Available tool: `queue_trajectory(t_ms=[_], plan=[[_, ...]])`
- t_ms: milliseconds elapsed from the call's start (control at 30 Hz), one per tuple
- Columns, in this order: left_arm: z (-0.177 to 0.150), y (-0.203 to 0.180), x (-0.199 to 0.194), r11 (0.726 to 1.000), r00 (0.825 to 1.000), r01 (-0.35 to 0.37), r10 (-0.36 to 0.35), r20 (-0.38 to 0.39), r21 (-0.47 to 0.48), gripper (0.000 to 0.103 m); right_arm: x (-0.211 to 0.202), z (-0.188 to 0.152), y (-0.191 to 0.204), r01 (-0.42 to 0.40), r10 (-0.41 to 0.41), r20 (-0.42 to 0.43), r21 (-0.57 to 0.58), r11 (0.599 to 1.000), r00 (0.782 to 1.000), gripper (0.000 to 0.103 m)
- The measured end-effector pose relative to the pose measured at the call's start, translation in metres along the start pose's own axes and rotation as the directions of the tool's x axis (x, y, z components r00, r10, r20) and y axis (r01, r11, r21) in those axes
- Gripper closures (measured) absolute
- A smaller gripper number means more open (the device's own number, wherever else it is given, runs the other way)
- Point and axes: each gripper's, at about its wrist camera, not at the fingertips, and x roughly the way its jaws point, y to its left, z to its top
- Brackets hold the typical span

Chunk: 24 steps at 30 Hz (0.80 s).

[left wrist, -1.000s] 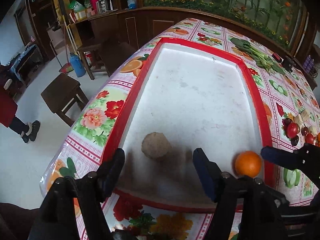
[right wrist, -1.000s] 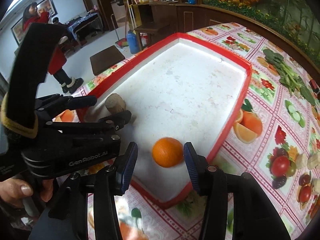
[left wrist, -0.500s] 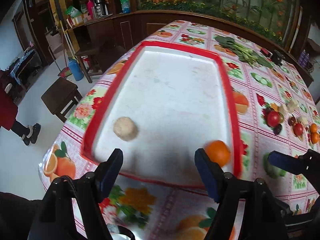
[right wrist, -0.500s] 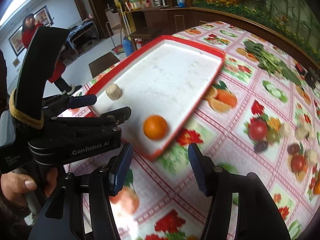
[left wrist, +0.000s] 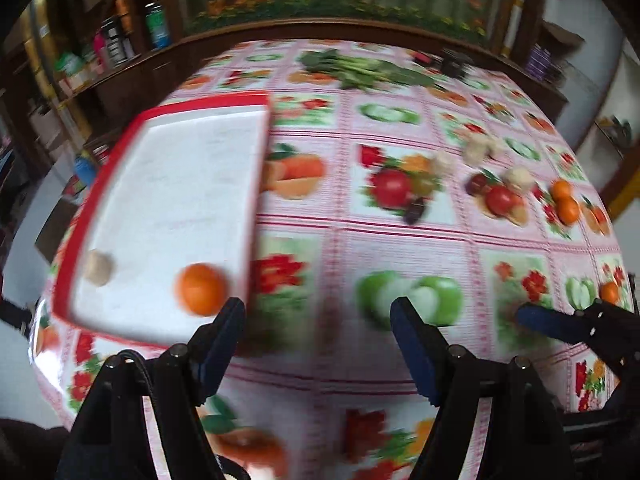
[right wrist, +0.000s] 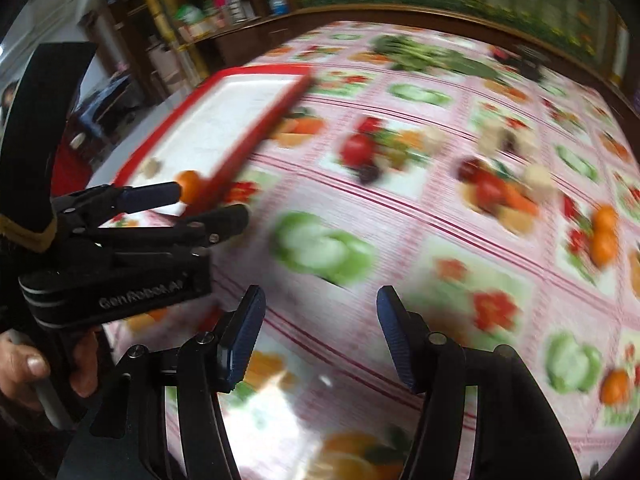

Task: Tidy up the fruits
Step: 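Move both open tools back over the fruits on the tablecloth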

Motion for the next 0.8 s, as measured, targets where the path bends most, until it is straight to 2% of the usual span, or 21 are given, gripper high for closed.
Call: queue_trajectory(t_ms=[200,367,533,700,800], plan=[[0.006,-0.05,0.011,0.994,0.998,0.062,-0.059,-0.036,0.088,0.025,-0.04,-0.023,-0.068,0.088,-0.097,0.059,0.15,0.985,0.993,0.045],[0.011,-0.082,0.013,0.984,0.994,0.1,-0.094,-0.048,0.145,0.025,-0.08,-0.043,-0.122,0.171,-0.202,0.102,0.257,0.951,0.974,0.045],[0.013,-0.107,0.017,0.974,0.991,0.126,-0.117,-0.062,0.187,0.025,-0.106,-0.071,-0.167,0.243,-0.287,0.09,0.332,0.912,0.954,0.032],[0.016,-0.122,0.023,0.968,0.989,0.133,-0.117,-0.085,0.213,0.024,-0.1,-0.093,-0.196,0.247,-0.278,0.036,0.364,0.898,0.96,0.032],[0.022,-0.129,0.027,0.967,0.988,0.141,-0.125,-0.09,0.21,0.024,-0.091,-0.094,-0.202,0.222,-0.254,0.039,0.373,0.901,0.966,0.032]])
